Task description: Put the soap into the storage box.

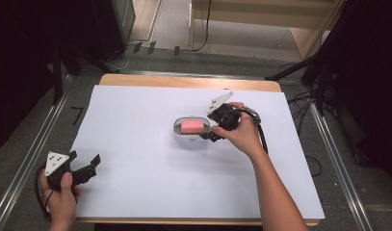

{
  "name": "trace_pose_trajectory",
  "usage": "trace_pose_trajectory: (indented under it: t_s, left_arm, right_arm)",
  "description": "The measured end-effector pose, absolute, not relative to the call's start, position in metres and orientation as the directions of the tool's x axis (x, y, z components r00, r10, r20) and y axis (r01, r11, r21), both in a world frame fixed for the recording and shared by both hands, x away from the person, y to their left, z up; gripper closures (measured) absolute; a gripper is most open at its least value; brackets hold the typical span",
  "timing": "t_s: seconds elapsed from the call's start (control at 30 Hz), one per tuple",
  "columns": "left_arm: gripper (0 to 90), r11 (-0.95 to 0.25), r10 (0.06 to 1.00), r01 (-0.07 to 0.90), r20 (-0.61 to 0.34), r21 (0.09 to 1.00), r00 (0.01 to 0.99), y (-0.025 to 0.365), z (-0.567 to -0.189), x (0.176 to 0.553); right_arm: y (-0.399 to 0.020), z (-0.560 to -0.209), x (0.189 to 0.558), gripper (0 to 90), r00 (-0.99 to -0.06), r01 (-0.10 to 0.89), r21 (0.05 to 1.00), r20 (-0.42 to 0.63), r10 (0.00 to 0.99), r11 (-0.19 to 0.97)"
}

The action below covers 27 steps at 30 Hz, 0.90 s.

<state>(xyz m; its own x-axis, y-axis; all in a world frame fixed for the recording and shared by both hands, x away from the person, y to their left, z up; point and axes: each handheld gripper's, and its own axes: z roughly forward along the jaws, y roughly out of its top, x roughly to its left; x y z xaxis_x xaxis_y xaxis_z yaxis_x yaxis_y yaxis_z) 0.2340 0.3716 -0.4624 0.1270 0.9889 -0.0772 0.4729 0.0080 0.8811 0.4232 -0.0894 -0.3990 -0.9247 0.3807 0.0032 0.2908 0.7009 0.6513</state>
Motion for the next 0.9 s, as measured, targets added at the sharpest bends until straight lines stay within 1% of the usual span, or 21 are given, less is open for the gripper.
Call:
trace_pose_trajectory:
  t_s: [0.03,0.07,0.17,0.33,0.37,0.4,0.43,0.57,0.9]
  left_arm:
    - [13.4,0.008,0.989,0.473,-0.078,0.881,0.127,0.371,-0.462,0.234]
    - [13.4,0.008,0.989,0.473,-0.078,0.881,0.127,0.371,-0.462,0.234]
    - [13.4,0.006,0.989,0.474,-0.075,0.881,0.126,0.371,-0.462,0.234]
    - [13.4,0.003,0.990,0.473,-0.071,0.881,0.125,0.371,-0.463,0.234]
    - [13.4,0.003,0.990,0.472,-0.070,0.881,0.126,0.371,-0.463,0.234]
    - [13.4,0.002,0.990,0.472,-0.070,0.881,0.126,0.371,-0.463,0.234]
    - [13.4,0.002,0.990,0.472,-0.069,0.882,0.126,0.371,-0.463,0.234]
    - [13.5,0.001,0.990,0.472,-0.069,0.882,0.126,0.371,-0.463,0.234]
    - [13.5,-0.002,0.990,0.471,-0.065,0.882,0.126,0.370,-0.463,0.234]
  right_arm:
    - [-0.094,-0.400,0.421,13.4,-0.914,0.303,0.649,-0.010,0.406,0.698]
    - [-0.094,-0.400,0.421,13.4,-0.914,0.303,0.649,-0.010,0.406,0.698]
    - [-0.106,-0.403,0.415,13.3,-0.874,0.348,0.645,-0.039,0.484,0.680]
    - [-0.116,-0.407,0.410,12.0,-0.862,0.373,0.653,-0.020,0.507,0.659]
    - [-0.120,-0.410,0.408,6.6,-0.855,0.390,0.655,-0.002,0.519,0.647]
    - [-0.120,-0.410,0.408,6.6,-0.855,0.390,0.655,-0.002,0.519,0.647]
    - [-0.122,-0.413,0.405,2.7,-0.843,0.407,0.653,-0.001,0.538,0.639]
    - [-0.126,-0.418,0.400,2.3,-0.835,0.414,0.638,-0.018,0.550,0.649]
    - [-0.146,-0.432,0.386,2.3,-0.815,0.453,0.650,0.026,0.579,0.610]
